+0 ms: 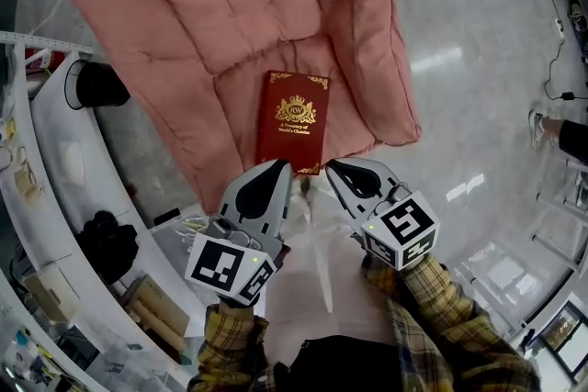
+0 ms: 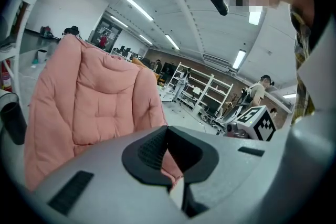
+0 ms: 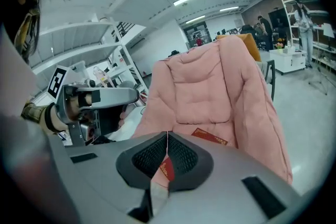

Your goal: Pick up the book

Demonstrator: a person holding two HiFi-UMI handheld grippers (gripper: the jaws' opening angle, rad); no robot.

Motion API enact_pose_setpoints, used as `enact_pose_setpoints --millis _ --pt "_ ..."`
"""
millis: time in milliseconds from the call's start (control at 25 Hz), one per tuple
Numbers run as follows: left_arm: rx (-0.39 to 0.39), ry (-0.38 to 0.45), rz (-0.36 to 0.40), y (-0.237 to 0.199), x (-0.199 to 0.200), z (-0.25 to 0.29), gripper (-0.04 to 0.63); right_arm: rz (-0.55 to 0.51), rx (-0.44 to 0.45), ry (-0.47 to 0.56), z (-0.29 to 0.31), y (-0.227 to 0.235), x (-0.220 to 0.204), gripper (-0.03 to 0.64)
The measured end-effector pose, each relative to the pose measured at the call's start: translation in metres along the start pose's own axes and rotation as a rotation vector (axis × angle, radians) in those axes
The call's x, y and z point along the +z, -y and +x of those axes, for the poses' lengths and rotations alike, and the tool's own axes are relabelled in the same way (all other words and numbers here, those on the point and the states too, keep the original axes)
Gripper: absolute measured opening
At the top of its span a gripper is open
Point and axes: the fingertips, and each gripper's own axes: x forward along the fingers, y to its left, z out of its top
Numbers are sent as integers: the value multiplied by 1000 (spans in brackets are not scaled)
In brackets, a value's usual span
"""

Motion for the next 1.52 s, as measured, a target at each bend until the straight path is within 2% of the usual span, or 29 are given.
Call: enact_pose_setpoints --millis 360,600,880,1280,1520 --pt "0 -100 -21 -39 -69 38 5 75 -24 -87 64 55 -70 20" --pt "-14 -160 -28 -54 -117 56 5 182 3 -129 87 68 -124 20" --pt "-19 -197 -40 -60 -149 66 5 319 24 -150 100 77 -165 28" --pt "-22 -211 -39 -67 -162 67 5 596 108 -199 115 75 -217 263" --pt "-25 -205 -35 -71 -160 65 5 705 148 -263 126 70 -248 301"
